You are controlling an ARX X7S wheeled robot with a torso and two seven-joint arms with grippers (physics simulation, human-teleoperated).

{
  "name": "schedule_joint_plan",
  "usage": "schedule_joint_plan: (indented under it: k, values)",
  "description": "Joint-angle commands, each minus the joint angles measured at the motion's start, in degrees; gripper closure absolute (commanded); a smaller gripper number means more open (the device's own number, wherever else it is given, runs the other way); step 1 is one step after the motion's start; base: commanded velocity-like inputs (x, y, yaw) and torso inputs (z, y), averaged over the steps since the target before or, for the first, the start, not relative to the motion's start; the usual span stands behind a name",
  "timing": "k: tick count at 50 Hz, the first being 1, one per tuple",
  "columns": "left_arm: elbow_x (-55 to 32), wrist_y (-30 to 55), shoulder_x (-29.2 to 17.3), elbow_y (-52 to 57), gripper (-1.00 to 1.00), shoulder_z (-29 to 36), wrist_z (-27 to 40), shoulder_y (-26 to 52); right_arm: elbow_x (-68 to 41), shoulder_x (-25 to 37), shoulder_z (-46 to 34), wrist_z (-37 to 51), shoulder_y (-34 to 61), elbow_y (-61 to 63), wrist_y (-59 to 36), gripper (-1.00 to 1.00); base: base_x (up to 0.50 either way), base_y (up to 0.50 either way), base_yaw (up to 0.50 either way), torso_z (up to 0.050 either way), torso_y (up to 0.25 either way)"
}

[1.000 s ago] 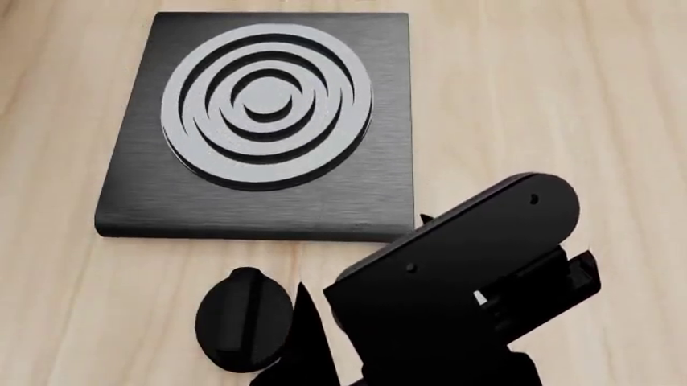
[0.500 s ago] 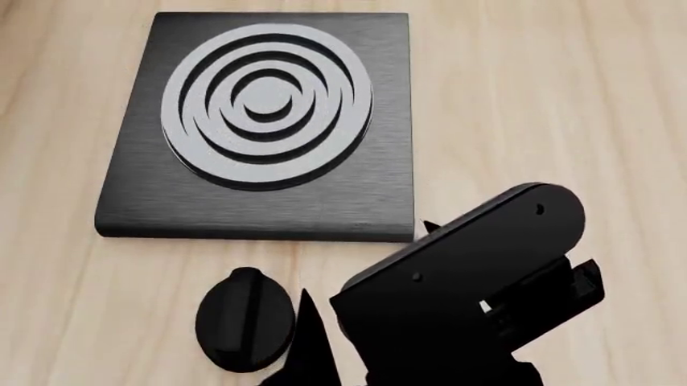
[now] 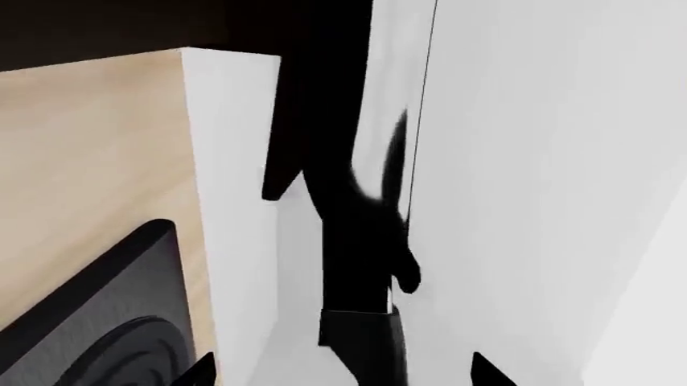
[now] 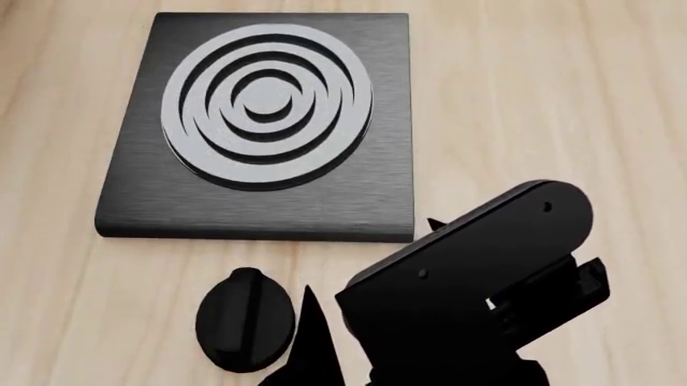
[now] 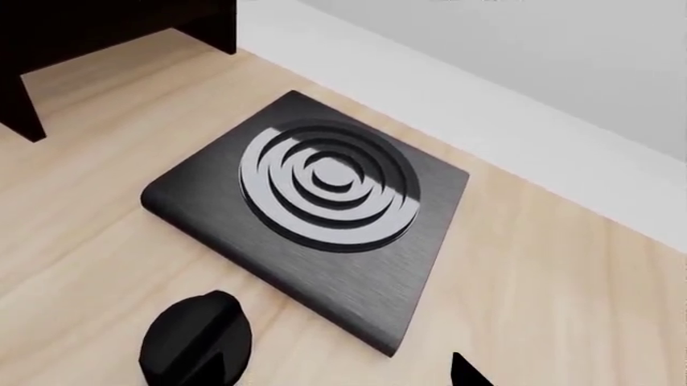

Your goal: Put the frying pan on the cabinet shelf.

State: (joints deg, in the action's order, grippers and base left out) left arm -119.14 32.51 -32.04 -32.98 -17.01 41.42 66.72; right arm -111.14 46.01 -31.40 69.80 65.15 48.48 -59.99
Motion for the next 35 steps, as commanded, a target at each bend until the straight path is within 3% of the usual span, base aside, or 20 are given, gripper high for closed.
schedule_joint_plan:
  k: [1,10,11,13,17,23,35]
  values:
    - [-1.5,1.7,4.5,20.5,-1.00,-9.1,10.2,-7.9,-0.4,0.4,0.1,0.1,0.2,0.9,0.1,-1.00,0.00,0.00,0.00,0.000,0.000]
    - [-3.1,4.7,4.0,20.8,-1.00,-8.8,7.6,-8.9,0.2,0.8,0.3,-0.1,-0.8,1.4,0.6,-1.00,0.00,0.00,0.01,0.000,0.000]
    - [-4.3,3.8,6.8,29.4,-1.00,-11.3,10.8,-14.1,0.2,0.9,0.3,-0.1,-0.9,1.4,0.6,-1.00,0.00,0.00,0.00,0.000,0.000]
    - [-5.9,2.2,9.2,39.7,-1.00,-13.2,14.2,-17.4,0.1,1.0,0.3,0.0,-1.0,1.5,0.7,-1.00,0.00,0.00,0.00,0.000,0.000]
    - [-9.4,-1.3,12.1,50.4,-1.00,-15.0,21.5,-20.4,0.4,1.3,0.6,-0.3,-1.5,1.8,0.9,-1.00,0.00,0.00,0.01,0.000,0.000]
    - [-13.0,-5.0,12.5,57.1,-1.00,-16.2,28.1,-20.8,0.4,1.8,0.9,-0.3,-2.0,2.2,1.4,-1.00,0.00,0.00,0.00,0.000,0.000]
    - [-18.1,-6.8,10.8,63.9,-1.00,-17.0,33.0,-21.7,0.9,3.0,2.0,-0.5,-3.5,3.3,2.6,-1.00,0.00,0.00,0.00,0.000,0.000]
